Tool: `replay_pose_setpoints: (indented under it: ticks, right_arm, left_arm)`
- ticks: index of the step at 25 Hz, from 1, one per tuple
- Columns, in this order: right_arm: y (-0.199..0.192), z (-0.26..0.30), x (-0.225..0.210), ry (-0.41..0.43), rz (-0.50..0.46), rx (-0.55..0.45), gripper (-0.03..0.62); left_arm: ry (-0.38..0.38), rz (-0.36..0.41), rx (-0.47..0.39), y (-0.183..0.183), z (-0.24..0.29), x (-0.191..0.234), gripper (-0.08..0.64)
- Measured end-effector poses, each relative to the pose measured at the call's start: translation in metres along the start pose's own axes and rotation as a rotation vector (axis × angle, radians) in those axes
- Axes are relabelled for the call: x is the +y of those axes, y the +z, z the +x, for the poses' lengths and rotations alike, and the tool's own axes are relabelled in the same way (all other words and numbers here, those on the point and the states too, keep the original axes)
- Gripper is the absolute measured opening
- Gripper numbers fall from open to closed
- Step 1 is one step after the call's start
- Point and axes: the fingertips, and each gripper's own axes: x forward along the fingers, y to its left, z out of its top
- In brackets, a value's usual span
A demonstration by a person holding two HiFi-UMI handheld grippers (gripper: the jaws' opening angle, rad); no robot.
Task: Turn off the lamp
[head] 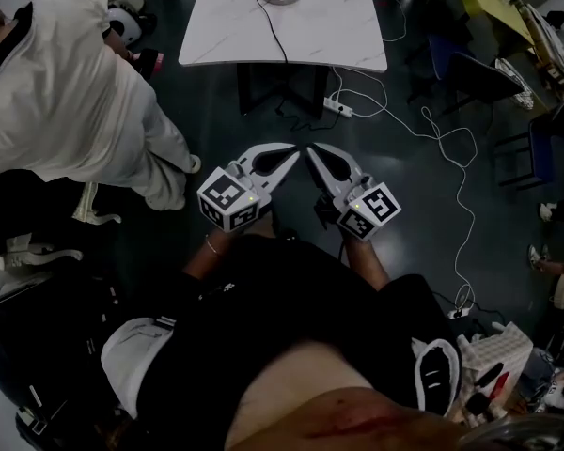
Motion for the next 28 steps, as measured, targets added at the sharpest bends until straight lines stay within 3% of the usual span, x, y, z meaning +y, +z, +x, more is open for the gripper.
replay_pose_setpoints:
  ticks: [9, 19, 28]
  right_arm:
    - [-0.019, -0.008, 0.018, 0.022, 0.041, 0.028, 0.000]
    - [-0.008, -0.003, 0.025, -0.015, 0.030, 0.016, 0.000]
    - [-0.016, 0.026, 0.046, -0.017, 0.044, 0.029, 0.000]
  left_arm:
    - [0.054, -0.028, 0.014, -0.013, -0.025, -0.010, 0.006]
    - [0.003, -0.027, -0.003, 0.002, -0.027, -0.006, 0.006]
    - [0.006, -0.034, 0.006, 0.010, -0.058, 0.014, 0.006]
